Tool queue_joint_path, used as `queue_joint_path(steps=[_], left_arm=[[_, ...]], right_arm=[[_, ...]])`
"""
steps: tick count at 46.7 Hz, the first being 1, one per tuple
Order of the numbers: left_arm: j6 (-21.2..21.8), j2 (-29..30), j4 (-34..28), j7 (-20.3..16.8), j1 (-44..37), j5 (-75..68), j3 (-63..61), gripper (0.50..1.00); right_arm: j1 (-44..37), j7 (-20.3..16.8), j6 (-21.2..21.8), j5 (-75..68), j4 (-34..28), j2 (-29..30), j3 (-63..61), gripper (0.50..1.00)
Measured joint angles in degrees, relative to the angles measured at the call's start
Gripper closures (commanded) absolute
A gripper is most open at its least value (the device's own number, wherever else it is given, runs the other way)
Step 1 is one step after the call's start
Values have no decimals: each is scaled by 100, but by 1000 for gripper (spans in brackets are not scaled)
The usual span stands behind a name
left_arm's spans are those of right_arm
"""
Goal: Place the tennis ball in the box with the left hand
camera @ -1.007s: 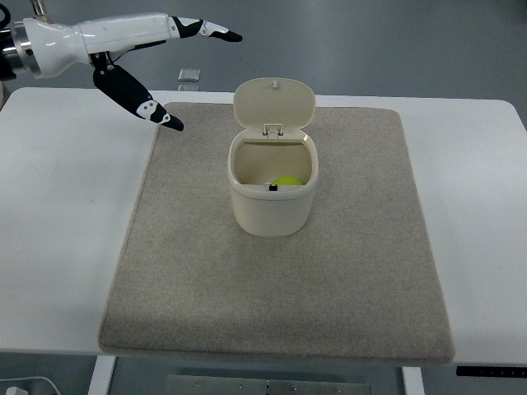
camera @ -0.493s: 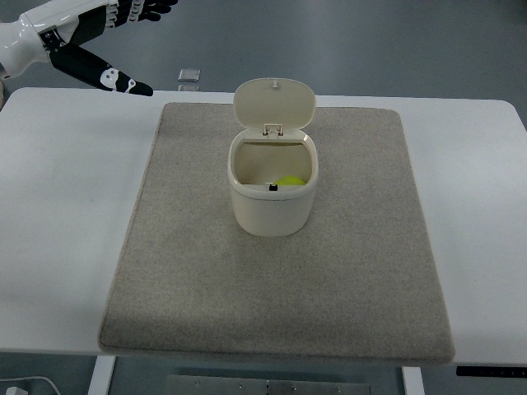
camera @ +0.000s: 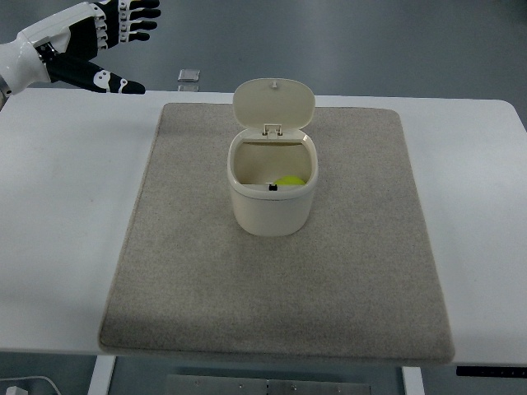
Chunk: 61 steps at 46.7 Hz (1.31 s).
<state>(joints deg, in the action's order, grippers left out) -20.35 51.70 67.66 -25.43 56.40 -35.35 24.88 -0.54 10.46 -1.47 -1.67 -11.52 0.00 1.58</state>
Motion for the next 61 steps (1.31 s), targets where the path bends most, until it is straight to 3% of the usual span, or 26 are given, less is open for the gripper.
queue_joint_path(steps=[6,19,32,45,61], left_arm=[[-170,-189,-170,227,-99,346,-10,508],[-215,-373,-228,1287,-160,1974,-10,506],[-203,-781,-320,1831,-548,3313,-8,506],[-27,-1133,-457,2183,-692,3824,30,506],[-121,-1133,-1018,2218,-797,4038,367,506]], right_arm=[[-1,1,0,0,0,0,0,562],[2,0,-1,0,2,0,0,562],[2,0,1,0,0,0,0,562],[1,0,1,0,1,0,0,562],[1,0,3,0,1,0,0,562]])
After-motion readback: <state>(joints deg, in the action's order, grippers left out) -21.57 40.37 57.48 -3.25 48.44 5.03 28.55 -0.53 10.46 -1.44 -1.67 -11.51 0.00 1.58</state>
